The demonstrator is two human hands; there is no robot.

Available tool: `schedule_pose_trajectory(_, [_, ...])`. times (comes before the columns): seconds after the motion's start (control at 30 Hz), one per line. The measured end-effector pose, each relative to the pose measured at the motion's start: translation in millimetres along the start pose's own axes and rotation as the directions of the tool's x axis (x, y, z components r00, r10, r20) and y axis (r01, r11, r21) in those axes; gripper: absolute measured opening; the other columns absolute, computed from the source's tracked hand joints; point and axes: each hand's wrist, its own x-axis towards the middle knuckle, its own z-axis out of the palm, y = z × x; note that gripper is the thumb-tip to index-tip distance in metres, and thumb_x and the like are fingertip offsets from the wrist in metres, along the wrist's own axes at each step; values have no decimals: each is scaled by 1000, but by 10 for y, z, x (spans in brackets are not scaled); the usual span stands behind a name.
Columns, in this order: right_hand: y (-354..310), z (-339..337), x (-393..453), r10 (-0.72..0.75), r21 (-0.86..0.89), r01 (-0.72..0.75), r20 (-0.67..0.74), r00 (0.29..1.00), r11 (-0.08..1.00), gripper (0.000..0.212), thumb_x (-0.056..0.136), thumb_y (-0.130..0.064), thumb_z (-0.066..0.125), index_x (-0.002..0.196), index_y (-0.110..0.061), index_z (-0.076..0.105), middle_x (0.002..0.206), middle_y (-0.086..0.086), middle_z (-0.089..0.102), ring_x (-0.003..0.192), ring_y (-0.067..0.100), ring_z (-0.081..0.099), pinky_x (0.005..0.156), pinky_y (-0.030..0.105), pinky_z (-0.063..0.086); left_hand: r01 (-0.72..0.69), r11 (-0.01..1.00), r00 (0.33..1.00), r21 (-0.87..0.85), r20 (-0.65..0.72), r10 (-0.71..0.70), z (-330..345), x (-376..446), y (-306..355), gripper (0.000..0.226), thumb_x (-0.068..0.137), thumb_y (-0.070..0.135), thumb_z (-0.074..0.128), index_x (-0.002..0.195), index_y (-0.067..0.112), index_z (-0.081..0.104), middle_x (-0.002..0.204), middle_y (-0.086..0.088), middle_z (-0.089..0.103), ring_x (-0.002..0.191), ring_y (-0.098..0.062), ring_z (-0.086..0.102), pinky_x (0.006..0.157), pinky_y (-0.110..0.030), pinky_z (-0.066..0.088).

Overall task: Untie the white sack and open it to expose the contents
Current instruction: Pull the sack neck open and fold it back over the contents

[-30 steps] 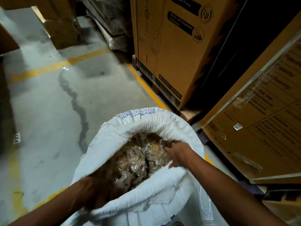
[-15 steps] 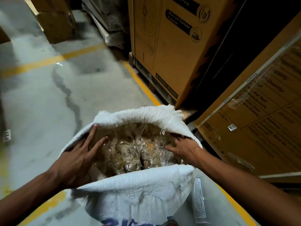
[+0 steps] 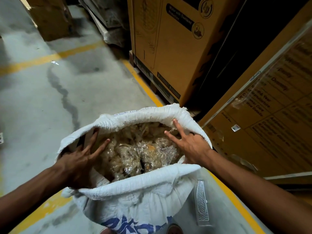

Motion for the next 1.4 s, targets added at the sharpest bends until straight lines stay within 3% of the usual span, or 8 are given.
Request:
schedule_pose_trajectory(0.23, [28,-26,255,104,-55,-102,26,994,993,122,79,-53,78,156,-37,-16,155,26,-40,47,16,45,41,30,45,49,999,999,19,-21,-49,-65,-79,62,130,72,40,60,134,43,-54,157,-13,-47,154,-38,28,101,-51,54])
schedule_pose_trajectory(0.4, [-65,-224,255,44,-59,-42,33,998,997,116,81,-61,70,158,-37,-14,156,27,-39,57,18,54,50,32,52,42,999,999,-11,-35,-42,-47,-51,18,136,74,38,70,140,45,-49,156,-11,-50,149,-39,36,87,-45,61])
schedule_pose_trajectory(0.63, [-78,-191,263,7,-71,-6,16,1000,997,128,63,-82,70,160,-36,-1,154,26,-41,76,25,61,57,33,55,12,1000,997,17,-80,-11,-87,-73,54,126,78,31,62,146,42,-44,154,-13,-53,152,-39,31,90,-42,58])
schedule_pose_trajectory(0.8, [-136,-240,236,-5,-11,5,-32,999,1000,118,62,-76,75,156,-30,20,159,23,-34,96,32,61,58,34,50,57,997,996,45,-70,-54,-133,6,107,120,84,48,65,159,26,-25,150,-16,-57,158,-41,16,104,-49,52])
schedule_pose_trajectory(1.07, [-174,-207,204,-47,49,52,-100,994,997,76,79,-57,73,139,-21,42,163,23,-26,106,34,58,66,40,57,101,991,985,-86,-132,-112,-191,-4,250,145,61,86,70,164,23,-9,157,-16,-47,154,-41,29,110,-48,46])
schedule_pose_trajectory(1.17, [-179,-206,214,-45,66,54,-128,991,996,63,84,-53,68,133,-20,46,164,21,-24,110,34,56,68,42,58,81,983,976,-165,-185,-112,-191,6,278,143,62,86,70,164,17,-4,161,-18,-39,156,-42,21,122,-48,30])
schedule_pose_trajectory(1.3, [-196,-216,204,-85,69,96,-154,984,993,56,90,-50,62,133,-17,48,166,18,-19,123,36,50,85,47,55,50,972,964,-229,-242,-107,-136,58,267,133,70,78,71,165,15,2,166,-20,-29,158,-41,16,124,-46,27])
schedule_pose_trajectory(1.4, [-213,-267,199,-99,55,110,-177,979,992,54,92,-48,59,134,-15,48,167,17,-13,131,40,45,97,53,48,44,960,963,-276,-244,-114,-125,73,247,123,73,72,66,164,9,14,170,-28,-2,155,-44,24,125,-47,27])
